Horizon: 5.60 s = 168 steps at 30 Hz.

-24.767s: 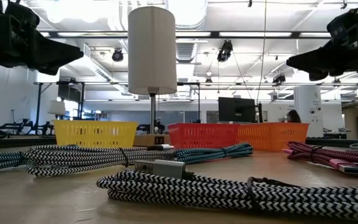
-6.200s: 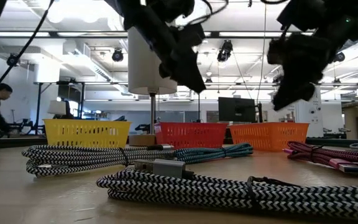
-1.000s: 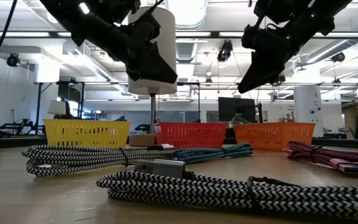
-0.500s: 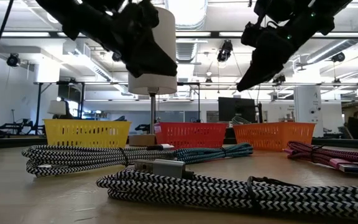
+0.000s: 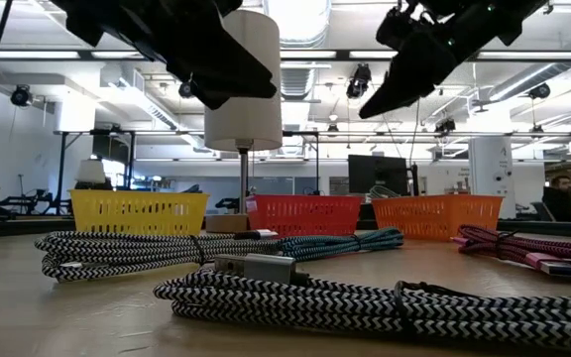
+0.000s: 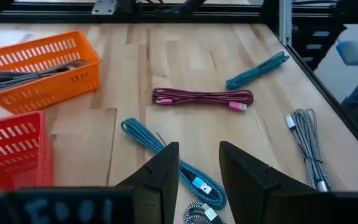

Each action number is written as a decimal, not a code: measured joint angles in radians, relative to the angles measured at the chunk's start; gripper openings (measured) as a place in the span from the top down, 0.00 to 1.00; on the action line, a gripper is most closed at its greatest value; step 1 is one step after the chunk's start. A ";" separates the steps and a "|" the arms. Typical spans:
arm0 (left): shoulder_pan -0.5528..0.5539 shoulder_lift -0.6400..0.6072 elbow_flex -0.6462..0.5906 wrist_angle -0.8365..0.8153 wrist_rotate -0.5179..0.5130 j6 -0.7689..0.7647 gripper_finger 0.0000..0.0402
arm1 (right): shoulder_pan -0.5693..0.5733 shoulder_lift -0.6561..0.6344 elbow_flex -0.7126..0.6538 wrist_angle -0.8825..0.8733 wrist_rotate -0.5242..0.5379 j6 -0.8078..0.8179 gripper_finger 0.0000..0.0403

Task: Pick & Place USB Port
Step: Put the top blue charger cable into the yellow bin

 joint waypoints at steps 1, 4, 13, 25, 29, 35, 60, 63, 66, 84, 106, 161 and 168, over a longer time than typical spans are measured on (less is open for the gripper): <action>-0.001 0.000 0.001 -0.001 -0.007 -0.009 0.70 | 0.000 0.000 0.004 0.000 0.000 -0.009 0.66; -0.001 0.000 0.009 0.000 -0.033 -0.032 0.70 | 0.000 0.000 0.009 0.011 -0.001 -0.034 0.66; -0.001 0.000 0.016 -0.001 -0.062 -0.031 0.70 | 0.000 0.000 0.009 0.051 -0.002 -0.055 0.67; 0.000 0.048 0.023 0.042 -0.053 -0.036 0.70 | 0.000 0.000 0.009 0.051 -0.002 -0.060 0.67; 0.002 0.120 0.067 0.051 -0.052 -0.030 0.70 | 0.000 0.000 0.009 0.051 -0.002 -0.059 0.67; 0.008 0.246 0.182 0.042 -0.051 -0.025 0.70 | 0.000 0.000 0.009 0.050 -0.003 -0.051 0.67; 0.032 0.606 0.474 -0.207 -0.249 -0.128 0.70 | 0.000 0.000 0.009 0.033 -0.007 -0.060 0.67; 0.034 0.604 0.474 -0.208 -0.281 -0.178 0.70 | 0.000 0.000 0.009 0.032 -0.007 -0.060 0.67; 0.033 0.603 0.474 -0.205 -0.240 -0.205 0.70 | 0.000 0.000 0.009 0.029 -0.007 -0.060 0.67; 0.028 0.600 0.445 -0.171 -0.210 -0.346 0.70 | 0.000 0.000 0.008 0.028 -0.007 -0.057 0.67; 0.024 0.689 0.442 -0.007 -0.198 -0.341 0.70 | 0.000 0.000 0.008 0.028 -0.006 -0.059 0.67; 0.003 -0.040 -0.272 -0.023 -0.848 -0.542 0.95 | 0.000 0.008 0.006 0.024 -0.006 -0.048 0.67; 0.010 -0.040 -0.425 0.172 -0.849 -0.525 0.95 | 0.000 0.008 0.006 0.025 -0.006 -0.052 0.67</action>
